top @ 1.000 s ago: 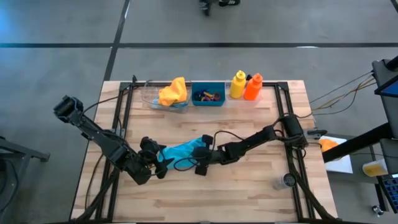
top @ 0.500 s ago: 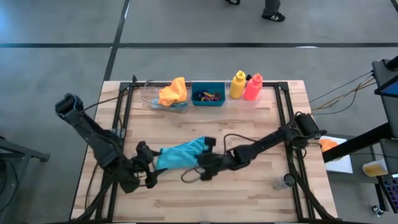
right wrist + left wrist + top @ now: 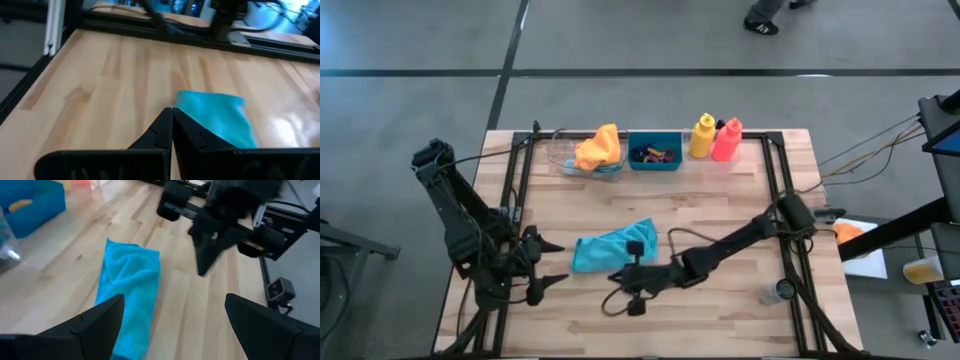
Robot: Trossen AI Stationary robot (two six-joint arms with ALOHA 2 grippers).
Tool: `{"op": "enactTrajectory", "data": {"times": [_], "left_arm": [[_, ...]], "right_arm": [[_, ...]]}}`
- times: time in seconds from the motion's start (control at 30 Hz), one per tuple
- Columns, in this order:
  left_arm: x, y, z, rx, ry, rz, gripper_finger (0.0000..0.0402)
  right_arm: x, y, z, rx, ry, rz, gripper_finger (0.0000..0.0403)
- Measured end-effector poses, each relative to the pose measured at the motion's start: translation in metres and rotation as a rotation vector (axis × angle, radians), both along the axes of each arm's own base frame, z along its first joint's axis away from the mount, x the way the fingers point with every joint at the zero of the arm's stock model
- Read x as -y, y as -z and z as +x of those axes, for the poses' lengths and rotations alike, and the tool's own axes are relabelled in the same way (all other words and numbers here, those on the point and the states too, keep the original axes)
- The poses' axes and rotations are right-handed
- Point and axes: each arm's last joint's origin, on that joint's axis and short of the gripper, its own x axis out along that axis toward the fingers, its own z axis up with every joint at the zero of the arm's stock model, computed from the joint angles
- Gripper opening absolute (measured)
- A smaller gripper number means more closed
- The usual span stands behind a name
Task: Pick & Place Sports Items
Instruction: Fold the blue towel
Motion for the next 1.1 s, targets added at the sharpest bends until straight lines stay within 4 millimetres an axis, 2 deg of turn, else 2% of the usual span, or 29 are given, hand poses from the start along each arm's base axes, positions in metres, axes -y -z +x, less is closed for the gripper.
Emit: {"op": "enactTrajectory", "data": {"times": [0.1,0.23,0.33,0.43,0.57,0.7,0.93,1.0,1.1], "left_arm": [[0.002,0.004,-0.007,-0.003,0.016,-0.030,0.0352],[0.004,0.005,-0.015,-0.001,0.053,-0.051,0.0352],[0.005,0.004,-0.020,0.002,0.078,-0.061,0.0352],[0.005,0.002,-0.023,0.004,0.099,-0.062,0.0352],[0.004,0.000,-0.027,-0.015,0.153,-0.037,0.0352],[0.003,-0.002,-0.028,-0.032,0.200,-0.019,0.0352],[-0.001,-0.007,-0.032,-0.060,0.275,-0.023,0.0352],[-0.002,-0.007,-0.033,-0.069,0.289,-0.031,0.0352],[-0.005,-0.005,-0.034,-0.074,0.295,-0.032,0.0352]], "right_arm": [[-0.015,-0.002,0.016,-0.021,0.012,-0.055,0.0008],[-0.025,-0.001,0.036,-0.073,0.141,-0.106,0.0008],[-0.035,0.004,0.049,-0.127,0.149,-0.135,0.0008],[-0.054,0.005,0.061,-0.110,0.132,-0.112,0.0008],[-0.072,0.005,0.070,-0.123,0.113,-0.125,0.0009],[-0.077,0.003,0.078,-0.111,0.161,-0.139,0.0009],[-0.076,0.002,0.082,-0.075,0.229,-0.008,0.0011],[-0.073,0.004,0.082,-0.095,0.263,0.029,0.0024],[-0.069,0.005,0.083,-0.104,0.287,0.051,0.0065]]}}
